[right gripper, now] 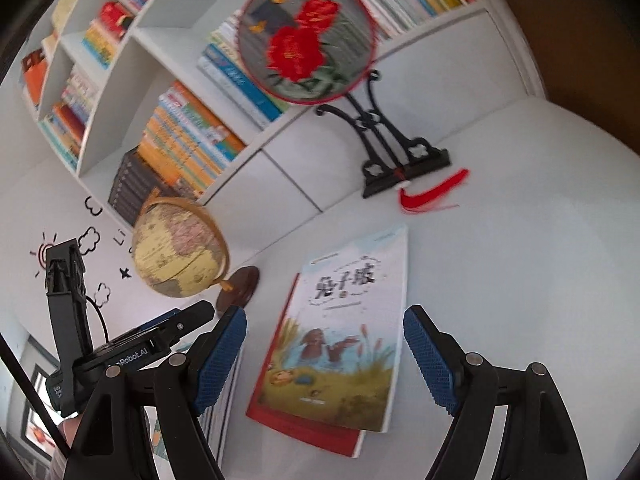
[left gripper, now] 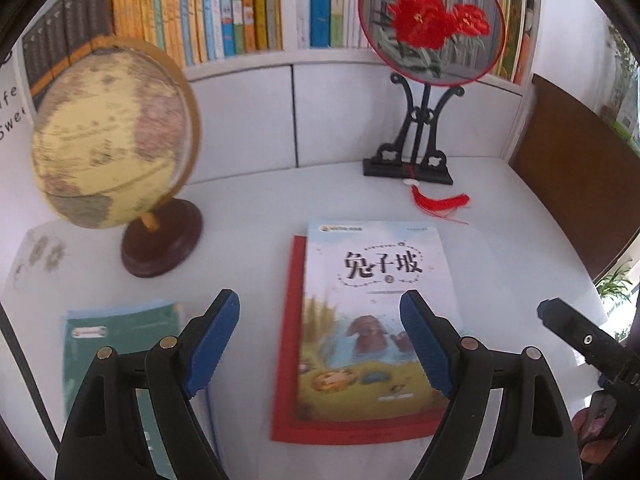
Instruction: Organize books
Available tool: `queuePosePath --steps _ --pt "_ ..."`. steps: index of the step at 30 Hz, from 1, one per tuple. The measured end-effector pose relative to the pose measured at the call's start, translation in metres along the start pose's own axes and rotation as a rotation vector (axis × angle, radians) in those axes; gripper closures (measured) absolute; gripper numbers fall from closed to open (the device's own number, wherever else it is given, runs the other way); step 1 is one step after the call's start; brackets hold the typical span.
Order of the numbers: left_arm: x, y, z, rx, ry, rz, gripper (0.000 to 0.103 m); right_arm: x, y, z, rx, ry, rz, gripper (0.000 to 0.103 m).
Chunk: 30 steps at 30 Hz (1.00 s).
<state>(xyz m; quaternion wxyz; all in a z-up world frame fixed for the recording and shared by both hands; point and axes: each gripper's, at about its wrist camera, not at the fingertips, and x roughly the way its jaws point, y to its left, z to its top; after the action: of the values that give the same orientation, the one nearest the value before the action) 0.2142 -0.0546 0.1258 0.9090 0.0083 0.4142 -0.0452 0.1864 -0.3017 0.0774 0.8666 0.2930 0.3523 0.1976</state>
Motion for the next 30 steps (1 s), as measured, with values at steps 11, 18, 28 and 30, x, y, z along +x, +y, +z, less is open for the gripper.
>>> queuePosePath --steps 11,18,28,30 --pt "0.061 -0.004 -0.015 -0.123 0.219 -0.062 0.022 0.027 -0.04 0.001 0.056 0.118 -0.019 0.023" --pt "0.084 0.017 -0.028 -0.306 0.27 -0.167 0.022 0.054 -0.048 -0.005 0.087 0.204 -0.021 0.023" --pt "0.096 0.013 -0.036 -0.266 0.303 -0.205 0.011 0.074 -0.047 -0.01 0.132 0.244 0.056 0.021" --pt "0.095 0.011 -0.037 -0.267 0.33 -0.236 0.011 0.079 -0.043 -0.01 0.127 0.274 0.076 0.021"
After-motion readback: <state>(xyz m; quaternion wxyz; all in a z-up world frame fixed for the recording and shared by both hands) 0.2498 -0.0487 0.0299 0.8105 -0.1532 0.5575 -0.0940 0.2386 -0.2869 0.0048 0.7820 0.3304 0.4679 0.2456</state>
